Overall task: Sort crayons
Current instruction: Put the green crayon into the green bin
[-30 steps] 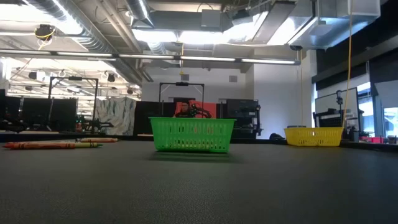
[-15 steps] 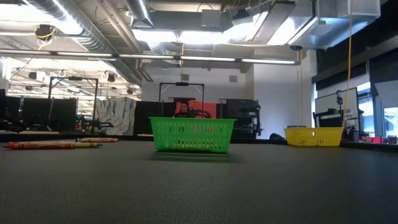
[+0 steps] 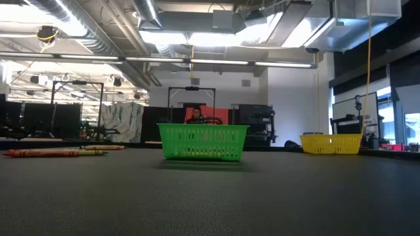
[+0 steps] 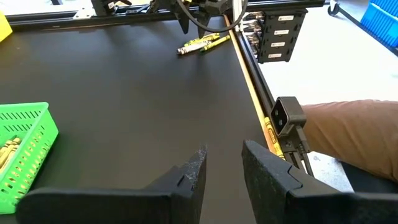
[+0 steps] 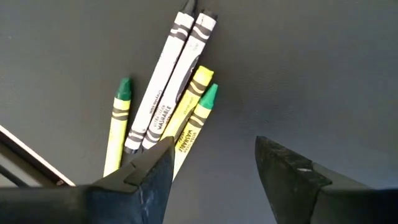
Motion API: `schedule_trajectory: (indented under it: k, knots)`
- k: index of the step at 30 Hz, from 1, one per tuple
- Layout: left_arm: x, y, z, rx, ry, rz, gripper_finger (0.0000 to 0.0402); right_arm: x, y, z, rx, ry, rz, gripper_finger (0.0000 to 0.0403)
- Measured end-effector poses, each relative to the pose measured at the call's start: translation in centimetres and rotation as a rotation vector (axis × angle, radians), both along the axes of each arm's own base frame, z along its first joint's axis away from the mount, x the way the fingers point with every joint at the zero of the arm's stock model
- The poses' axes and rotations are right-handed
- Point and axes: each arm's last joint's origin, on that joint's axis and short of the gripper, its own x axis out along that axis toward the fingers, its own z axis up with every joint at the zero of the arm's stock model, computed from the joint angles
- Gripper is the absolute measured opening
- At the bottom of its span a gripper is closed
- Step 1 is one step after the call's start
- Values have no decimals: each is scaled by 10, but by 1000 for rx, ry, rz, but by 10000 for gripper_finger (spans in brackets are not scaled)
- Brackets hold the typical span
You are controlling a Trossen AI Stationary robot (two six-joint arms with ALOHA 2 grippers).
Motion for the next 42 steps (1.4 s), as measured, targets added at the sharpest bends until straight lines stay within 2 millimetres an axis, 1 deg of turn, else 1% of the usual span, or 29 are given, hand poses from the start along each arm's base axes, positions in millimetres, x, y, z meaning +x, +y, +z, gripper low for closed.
schedule_trajectory:
  k: [11, 14, 21, 24, 29, 33, 36, 38, 42]
  knots:
    - [0, 0, 0, 3, -4, 6, 88, -1, -1, -11, -50, 47, 9, 220]
    - [0, 1, 0, 8, -11, 17, 88, -3, -4, -11, -88, 69, 10, 220]
    - [0, 1, 1, 9, -12, 18, 88, -5, -6, -11, -103, 92, 10, 216]
    - [0, 1, 1, 9, -12, 18, 88, -5, -6, -11, -88, 112, 10, 192]
    - [0, 1, 1, 9, -12, 18, 88, -6, -6, -11, -94, 119, 17, 117]
    - [0, 1, 1, 9, -12, 18, 88, -6, -6, -11, -93, 115, 88, 56]
    - [0, 1, 1, 10, -12, 18, 88, -5, -6, -11, -97, 107, 159, 18]
    - [0, 1, 1, 12, -13, 20, 88, -5, -6, -11, -104, 96, 207, 7]
    - [0, 1, 1, 19, -21, 34, 88, -4, -7, -10, -120, 70, 271, 15]
